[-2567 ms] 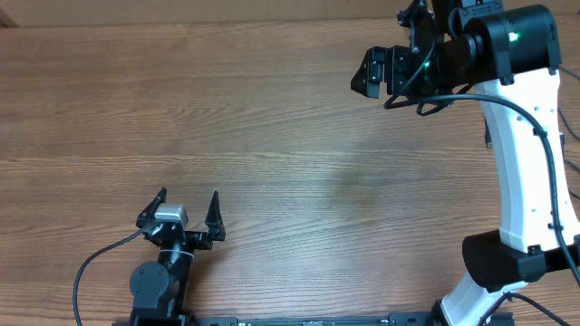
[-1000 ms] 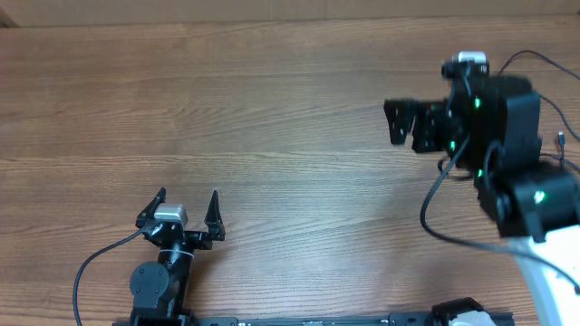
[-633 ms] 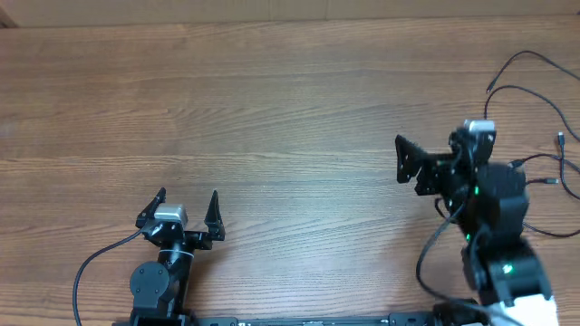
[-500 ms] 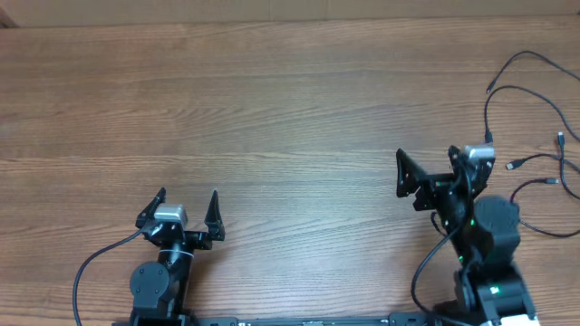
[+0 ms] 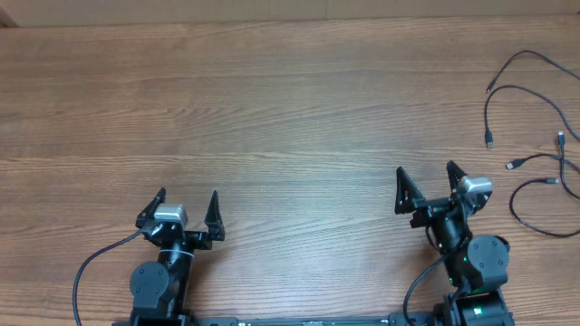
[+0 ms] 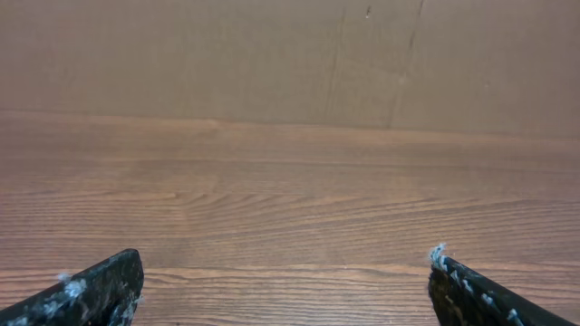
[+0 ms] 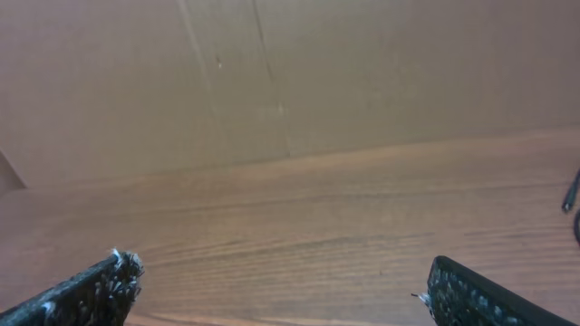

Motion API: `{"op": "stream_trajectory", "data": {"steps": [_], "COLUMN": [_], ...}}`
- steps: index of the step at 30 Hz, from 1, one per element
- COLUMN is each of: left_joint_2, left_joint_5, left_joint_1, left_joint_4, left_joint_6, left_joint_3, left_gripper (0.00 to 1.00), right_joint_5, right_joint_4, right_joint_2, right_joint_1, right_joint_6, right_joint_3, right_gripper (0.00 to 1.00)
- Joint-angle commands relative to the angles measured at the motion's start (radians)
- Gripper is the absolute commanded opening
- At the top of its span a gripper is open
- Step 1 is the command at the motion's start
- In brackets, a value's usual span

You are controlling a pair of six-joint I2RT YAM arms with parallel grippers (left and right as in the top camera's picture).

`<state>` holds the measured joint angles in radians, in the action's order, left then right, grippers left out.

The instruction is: Untangle cables

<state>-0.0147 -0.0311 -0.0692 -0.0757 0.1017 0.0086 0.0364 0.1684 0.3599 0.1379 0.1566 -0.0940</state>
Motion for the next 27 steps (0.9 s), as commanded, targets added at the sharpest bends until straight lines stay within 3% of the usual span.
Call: {"op": "stream_trajectory", "data": {"steps": [1, 12, 18, 27], "left_joint_2": [0.01, 0.01, 0.01, 0.01], "left_joint_5": [0.006, 0.006, 0.006, 0.006], "left_joint_1": [0.007, 0.007, 0.007, 0.007], "left_joint_4": [-0.002, -0.002, -0.002, -0.002], "left_joint_6": [-0.012, -0.012, -0.012, -0.012], "left_joint_3": [-0.004, -0.004, -0.004, -0.004], "left_gripper": [1.0, 1.0, 1.0, 1.0], "right_joint_5": [-0.026, -0.063, -0.061, -0.01], "right_joint_4": [0.014, -0.086, -0.25, -0.253], "right_joint_2": [-0.057, -0.199, -0.351, -0.357], "right_joint_1": [-0.005, -0.031, -0.077, -0.106], "right_joint_6": [-0.002, -0.007, -0.01, -0.13], "right_joint_3": [0.056, 0.086, 0.086, 0.086], "right_gripper": [1.0, 1.0, 1.0, 1.0]}}
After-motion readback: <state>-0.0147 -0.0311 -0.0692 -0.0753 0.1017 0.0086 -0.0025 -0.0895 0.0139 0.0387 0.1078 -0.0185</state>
